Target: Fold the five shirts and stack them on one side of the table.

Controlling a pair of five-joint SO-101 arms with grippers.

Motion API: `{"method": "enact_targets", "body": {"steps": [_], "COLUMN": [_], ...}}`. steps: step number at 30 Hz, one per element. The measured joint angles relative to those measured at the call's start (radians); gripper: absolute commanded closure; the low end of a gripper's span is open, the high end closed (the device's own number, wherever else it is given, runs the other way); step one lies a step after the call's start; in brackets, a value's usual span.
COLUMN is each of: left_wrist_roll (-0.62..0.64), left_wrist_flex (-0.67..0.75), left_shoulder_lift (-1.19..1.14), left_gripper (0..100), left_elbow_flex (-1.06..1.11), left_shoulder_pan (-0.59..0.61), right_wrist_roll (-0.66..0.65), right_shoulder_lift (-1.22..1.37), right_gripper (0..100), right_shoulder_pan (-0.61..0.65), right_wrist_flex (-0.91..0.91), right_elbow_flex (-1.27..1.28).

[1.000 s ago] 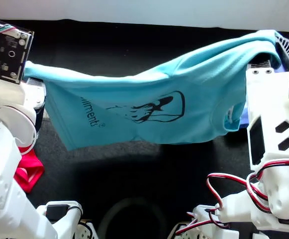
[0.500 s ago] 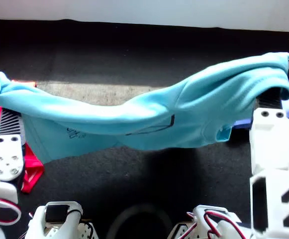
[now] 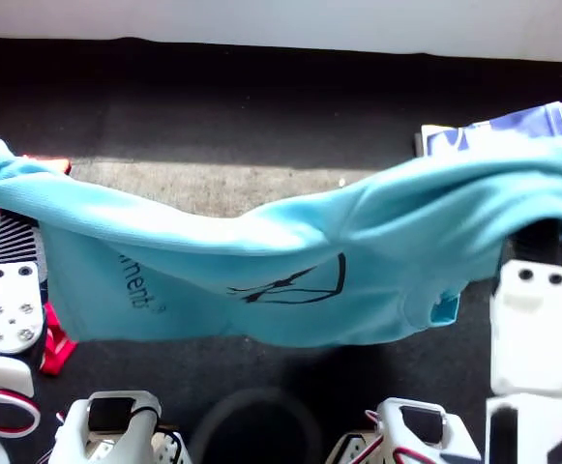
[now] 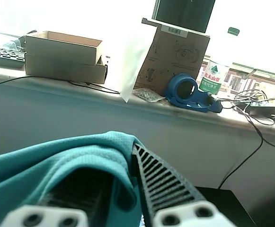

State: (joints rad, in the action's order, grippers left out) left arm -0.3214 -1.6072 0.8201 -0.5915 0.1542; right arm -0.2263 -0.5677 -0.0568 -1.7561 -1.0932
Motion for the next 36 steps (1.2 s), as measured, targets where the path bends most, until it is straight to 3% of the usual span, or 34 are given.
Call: {"method": "enact_targets", "body": {"steps": [10,28,36], "left_wrist_roll": [0.0,-0.002,-0.002], "left_wrist_flex": [0.0,0.0,0.0], "left_shoulder_lift": [-0.002,0.006,0.006], "left_gripper": [99,99,99], "left_elbow_flex": [0.118,-0.037,0.009], "left_shoulder_pan": [0.0,0.0,0.0], "right_wrist_roll": [0.018,0.018,0.017], "right_shoulder_lift": [-0.038,-0.319,-0.259], "right_gripper": [99.2,99.2,99.2], "right_shoulder_pan": [-0.08,-0.08,-0.08], "right_wrist_flex": [0.0,0.0,0.069], "right_elbow_flex": [0.299,0.313,0.313]}}
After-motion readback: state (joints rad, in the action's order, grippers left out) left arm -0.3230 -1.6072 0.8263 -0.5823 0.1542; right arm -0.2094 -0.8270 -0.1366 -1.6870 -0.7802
